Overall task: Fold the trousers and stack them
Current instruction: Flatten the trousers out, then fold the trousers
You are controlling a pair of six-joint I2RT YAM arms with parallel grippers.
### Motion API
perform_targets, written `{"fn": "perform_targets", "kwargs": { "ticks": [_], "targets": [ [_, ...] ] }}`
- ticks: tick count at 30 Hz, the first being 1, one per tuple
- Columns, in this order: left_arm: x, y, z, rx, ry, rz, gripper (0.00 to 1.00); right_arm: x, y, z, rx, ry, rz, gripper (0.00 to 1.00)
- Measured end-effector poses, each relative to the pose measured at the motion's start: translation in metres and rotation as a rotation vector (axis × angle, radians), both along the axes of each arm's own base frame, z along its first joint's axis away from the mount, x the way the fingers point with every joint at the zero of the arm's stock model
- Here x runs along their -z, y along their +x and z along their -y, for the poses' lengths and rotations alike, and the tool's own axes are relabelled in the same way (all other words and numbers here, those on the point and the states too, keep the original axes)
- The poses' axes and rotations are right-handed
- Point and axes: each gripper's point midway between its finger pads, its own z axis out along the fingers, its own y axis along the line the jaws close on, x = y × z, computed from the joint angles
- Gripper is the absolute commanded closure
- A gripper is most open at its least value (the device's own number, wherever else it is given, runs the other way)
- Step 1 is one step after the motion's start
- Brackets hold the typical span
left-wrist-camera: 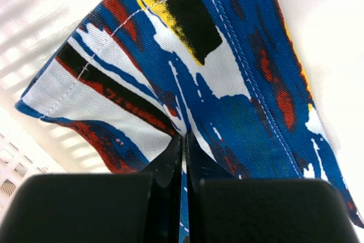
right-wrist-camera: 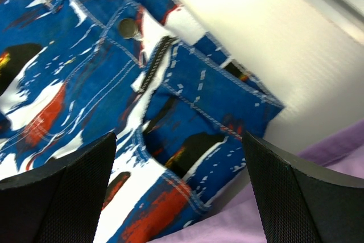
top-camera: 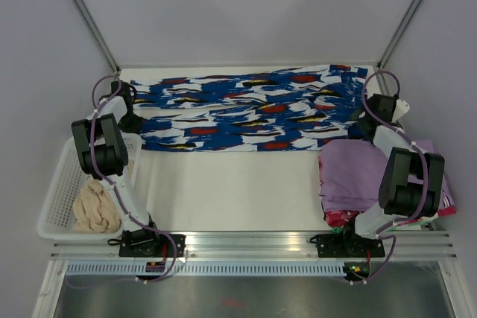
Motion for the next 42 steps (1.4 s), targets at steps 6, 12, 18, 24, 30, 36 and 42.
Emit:
{"fn": "perform_targets", "kwargs": {
  "ticks": [6,12,18,24,30,36,42],
  "targets": [
    [-0.002,0.002,-0.001,0.02,0.006,0.0,0.98,0.01,-0.01,0.01,0.029,-0.01,-0.047,0.02],
    [-0.002,0.003,-0.001,0.027,0.009,0.002,0.98,0.031,-0.016,0.01,0.018,-0.004,-0.108,0.04],
    [-0.002,0.003,-0.002,0.032,0.014,0.002,0.98,0.045,-0.011,0.006,-0.008,0.018,-0.12,0.03],
    [-0.002,0.003,-0.002,0.033,0.016,0.002,0.98,0.052,-0.007,0.009,-0.005,0.014,-0.153,0.17],
    [-0.002,0.003,-0.002,0.036,0.017,0.001,0.98,0.056,-0.003,0.015,-0.024,-0.017,-0.181,0.76],
    [-0.005,0.005,-0.004,0.057,0.027,0.002,0.98,0.051,0.003,0.013,-0.054,-0.012,-0.182,0.95],
    [-0.026,0.012,-0.007,0.089,0.062,0.044,0.98,0.022,0.015,0.008,-0.11,-0.013,-0.117,1.0]
  ]
}}
